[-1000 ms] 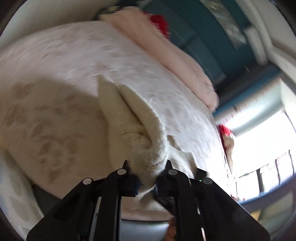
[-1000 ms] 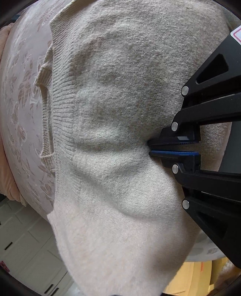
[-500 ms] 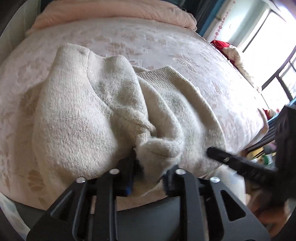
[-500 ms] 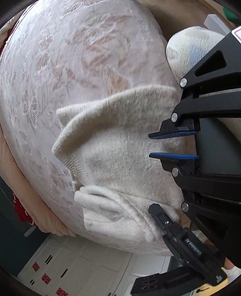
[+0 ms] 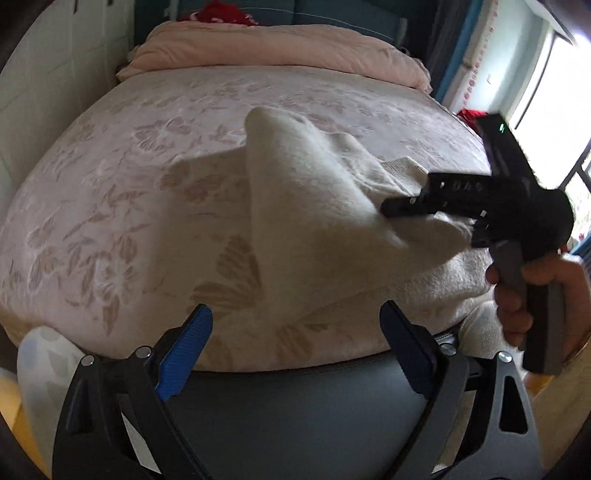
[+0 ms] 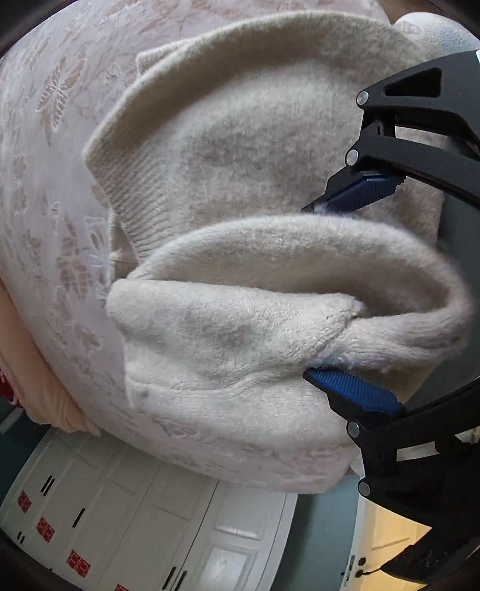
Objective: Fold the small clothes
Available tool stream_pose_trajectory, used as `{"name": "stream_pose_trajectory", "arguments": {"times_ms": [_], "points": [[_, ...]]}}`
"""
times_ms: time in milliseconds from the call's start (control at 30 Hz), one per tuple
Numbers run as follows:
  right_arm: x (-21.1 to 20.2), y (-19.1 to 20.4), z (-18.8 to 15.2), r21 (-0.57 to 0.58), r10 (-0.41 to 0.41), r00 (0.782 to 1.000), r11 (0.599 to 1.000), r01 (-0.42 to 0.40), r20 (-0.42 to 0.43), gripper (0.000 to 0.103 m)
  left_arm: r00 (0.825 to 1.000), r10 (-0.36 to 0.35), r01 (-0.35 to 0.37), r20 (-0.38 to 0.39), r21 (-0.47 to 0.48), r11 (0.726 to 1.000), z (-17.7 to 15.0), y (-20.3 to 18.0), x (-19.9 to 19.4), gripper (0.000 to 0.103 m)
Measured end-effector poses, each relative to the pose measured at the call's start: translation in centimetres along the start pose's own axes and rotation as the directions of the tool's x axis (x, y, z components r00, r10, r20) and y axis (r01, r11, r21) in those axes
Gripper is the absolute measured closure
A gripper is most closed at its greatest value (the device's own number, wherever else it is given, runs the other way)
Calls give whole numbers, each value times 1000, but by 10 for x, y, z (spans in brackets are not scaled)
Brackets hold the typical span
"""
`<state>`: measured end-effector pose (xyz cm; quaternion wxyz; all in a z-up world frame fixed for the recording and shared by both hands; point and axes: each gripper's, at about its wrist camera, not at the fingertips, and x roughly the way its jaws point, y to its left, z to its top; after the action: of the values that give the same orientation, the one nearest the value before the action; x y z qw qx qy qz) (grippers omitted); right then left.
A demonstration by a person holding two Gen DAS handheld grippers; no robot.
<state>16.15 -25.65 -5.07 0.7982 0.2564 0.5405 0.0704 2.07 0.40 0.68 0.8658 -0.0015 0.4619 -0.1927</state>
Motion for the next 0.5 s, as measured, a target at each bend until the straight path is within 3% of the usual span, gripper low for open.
{"name": "stream_pose_trajectory", "arguments": {"times_ms": [33,67,100,233,300,400,500], "points": [[2,5,-1,-4,11,1000,1000,-11,2,47,1000,7,-7,0,-12,1000,2,3,0,14],[2,9,-2,1,30,1000,1000,-30,0,75,1000,14,-14,3,-12,1000,4,4,0,14],[-2,14,-1,6,36,999,999,-36,16,80,1000,23,-23,6,-7,1000,6,3,0,14],[-50,34,10,-27,163,980,987,-161,117,84,999,32,-32,-6,9,999,6,-1,-1,14],[-86,44,17,-58,194,963,981,-186,188,84,999,33,-33,-13,13,999,5,-4,1,14],[-134,41,15,-94,185,937,982,-164,297,84,999,36,-36,-23,29,999,2,-9,2,14],[-158,1,3,-56,82,927,996,-66,367,83,998,38,-37,-40,24,999,2,-8,5,14]]}}
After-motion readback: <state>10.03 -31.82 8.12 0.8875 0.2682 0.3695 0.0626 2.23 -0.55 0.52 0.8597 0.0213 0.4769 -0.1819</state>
